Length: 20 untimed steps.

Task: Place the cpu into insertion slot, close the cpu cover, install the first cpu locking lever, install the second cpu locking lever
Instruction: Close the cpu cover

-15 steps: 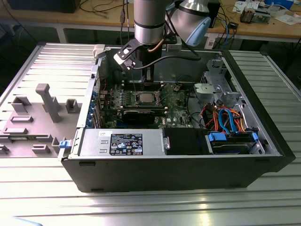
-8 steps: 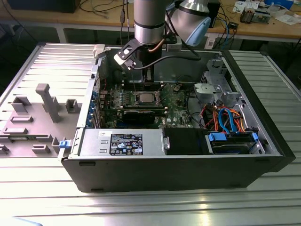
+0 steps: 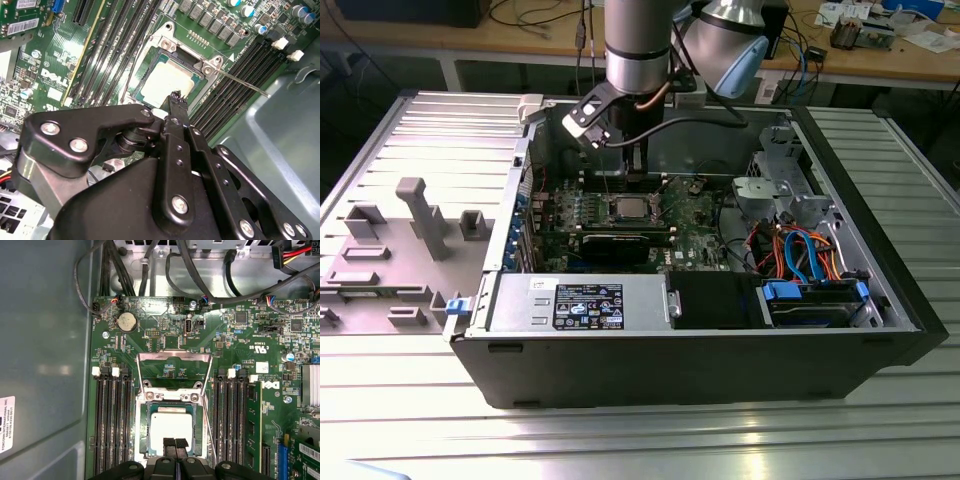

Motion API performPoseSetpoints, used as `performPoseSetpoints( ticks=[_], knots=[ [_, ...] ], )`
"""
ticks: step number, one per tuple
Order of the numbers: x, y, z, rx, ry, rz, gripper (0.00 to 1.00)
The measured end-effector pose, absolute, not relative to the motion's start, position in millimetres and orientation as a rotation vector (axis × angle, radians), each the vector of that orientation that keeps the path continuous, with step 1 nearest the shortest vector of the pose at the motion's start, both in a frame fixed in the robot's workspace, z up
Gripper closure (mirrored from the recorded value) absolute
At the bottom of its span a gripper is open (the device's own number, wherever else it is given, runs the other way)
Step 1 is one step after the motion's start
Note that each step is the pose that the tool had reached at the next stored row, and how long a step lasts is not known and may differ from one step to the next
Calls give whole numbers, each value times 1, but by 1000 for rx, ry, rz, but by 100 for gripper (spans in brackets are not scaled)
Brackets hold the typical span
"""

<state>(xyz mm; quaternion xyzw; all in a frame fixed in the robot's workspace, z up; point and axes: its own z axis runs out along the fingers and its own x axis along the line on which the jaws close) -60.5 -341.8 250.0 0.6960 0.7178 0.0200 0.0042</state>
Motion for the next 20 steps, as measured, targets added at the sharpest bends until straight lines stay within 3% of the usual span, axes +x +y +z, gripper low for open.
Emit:
performPoseSetpoints(
  ticks=[20],
  knots=[
    [-60, -342, 257, 2181, 2249, 63, 89]
  ],
)
